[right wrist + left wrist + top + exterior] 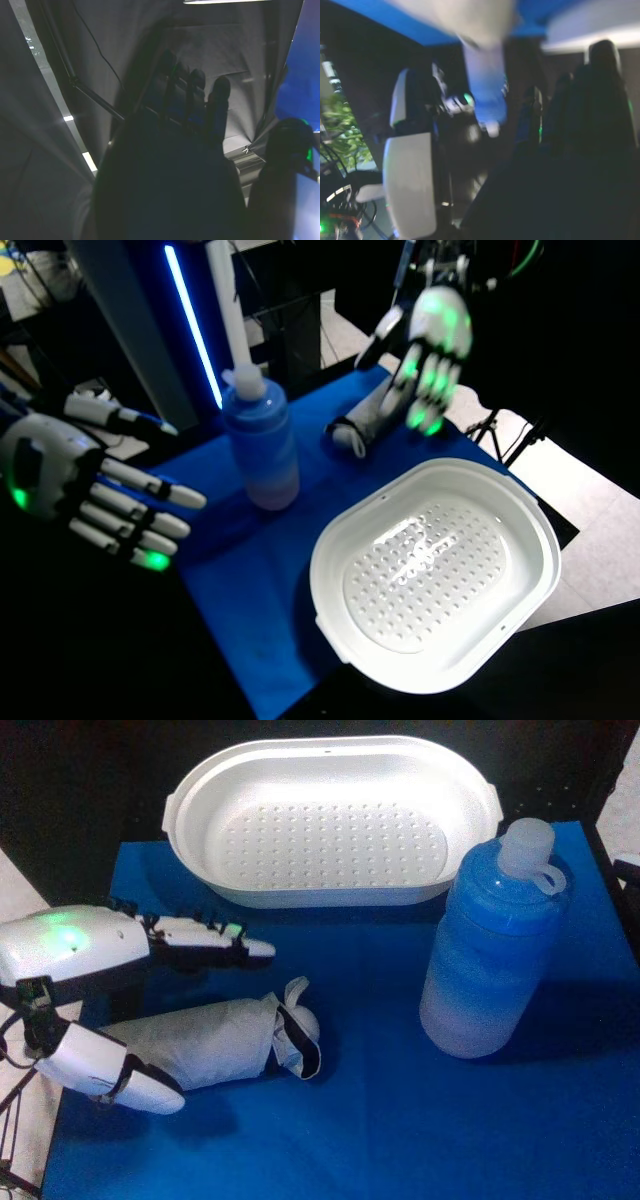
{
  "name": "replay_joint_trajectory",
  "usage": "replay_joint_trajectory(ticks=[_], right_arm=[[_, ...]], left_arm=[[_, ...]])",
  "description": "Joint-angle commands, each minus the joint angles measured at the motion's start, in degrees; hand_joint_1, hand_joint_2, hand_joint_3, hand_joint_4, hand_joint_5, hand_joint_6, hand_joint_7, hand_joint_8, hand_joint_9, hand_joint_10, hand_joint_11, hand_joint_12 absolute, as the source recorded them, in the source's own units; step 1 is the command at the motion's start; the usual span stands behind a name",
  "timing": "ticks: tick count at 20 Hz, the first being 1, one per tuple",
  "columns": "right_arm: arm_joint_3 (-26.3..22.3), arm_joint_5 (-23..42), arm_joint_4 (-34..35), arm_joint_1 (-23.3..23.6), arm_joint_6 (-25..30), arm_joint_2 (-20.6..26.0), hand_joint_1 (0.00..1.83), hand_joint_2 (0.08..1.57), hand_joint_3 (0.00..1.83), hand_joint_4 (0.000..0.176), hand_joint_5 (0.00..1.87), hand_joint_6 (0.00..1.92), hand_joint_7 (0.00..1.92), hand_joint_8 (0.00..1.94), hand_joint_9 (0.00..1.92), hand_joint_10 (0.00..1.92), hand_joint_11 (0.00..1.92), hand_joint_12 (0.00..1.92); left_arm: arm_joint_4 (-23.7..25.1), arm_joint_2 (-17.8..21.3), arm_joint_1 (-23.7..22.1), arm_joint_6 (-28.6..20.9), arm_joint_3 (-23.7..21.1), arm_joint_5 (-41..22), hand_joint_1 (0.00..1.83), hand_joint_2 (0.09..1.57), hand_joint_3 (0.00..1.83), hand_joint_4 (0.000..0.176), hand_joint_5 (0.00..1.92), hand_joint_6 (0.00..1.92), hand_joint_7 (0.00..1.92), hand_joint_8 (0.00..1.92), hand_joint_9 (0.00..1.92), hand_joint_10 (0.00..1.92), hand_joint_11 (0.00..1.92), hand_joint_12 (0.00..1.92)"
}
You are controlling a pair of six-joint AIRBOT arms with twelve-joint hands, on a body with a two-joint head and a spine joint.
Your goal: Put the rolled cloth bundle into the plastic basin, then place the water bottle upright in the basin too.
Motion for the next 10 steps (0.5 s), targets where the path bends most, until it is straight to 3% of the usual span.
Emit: replay_joint_trajectory(ticks=[1,3,6,10], right_arm=[[0.24,7.11,-0.02,0.44,0.38,-0.06,0.22,1.37,0.0,0.061,0.25,0.0,0.11,0.0,0.08,0.0,0.0,0.27],[0.26,6.99,-0.02,0.44,0.38,-0.18,0.2,1.37,0.0,0.054,0.26,0.0,0.11,0.0,0.08,0.0,0.0,0.26],[0.26,6.88,-0.02,0.44,0.39,-0.25,0.18,1.37,0.0,0.049,0.26,0.0,0.11,0.0,0.09,0.0,0.0,0.29],[0.24,6.87,-0.01,0.44,0.39,-0.23,0.19,1.37,0.0,0.056,0.27,0.0,0.12,0.0,0.1,0.0,0.0,0.29]], left_arm=[[-0.92,-0.32,-1.06,-0.53,0.33,-3.61,0.91,0.94,0.0,0.176,0.18,0.0,0.12,0.0,0.17,0.0,0.02,0.98],[1.03,-0.97,-1.59,-1.03,0.64,-1.24,0.93,0.92,0.0,0.176,0.18,0.0,0.11,0.0,0.17,0.0,0.01,1.1],[4.94,-2.95,-2.43,-3.41,1.81,2.22,0.97,0.89,0.0,0.176,0.22,0.01,0.13,0.01,0.18,0.0,0.06,1.08],[6.83,-4.5,-2.47,-3.72,2.34,5.31,0.99,0.87,0.0,0.176,0.26,0.0,0.17,0.0,0.22,0.0,0.06,1.21]])
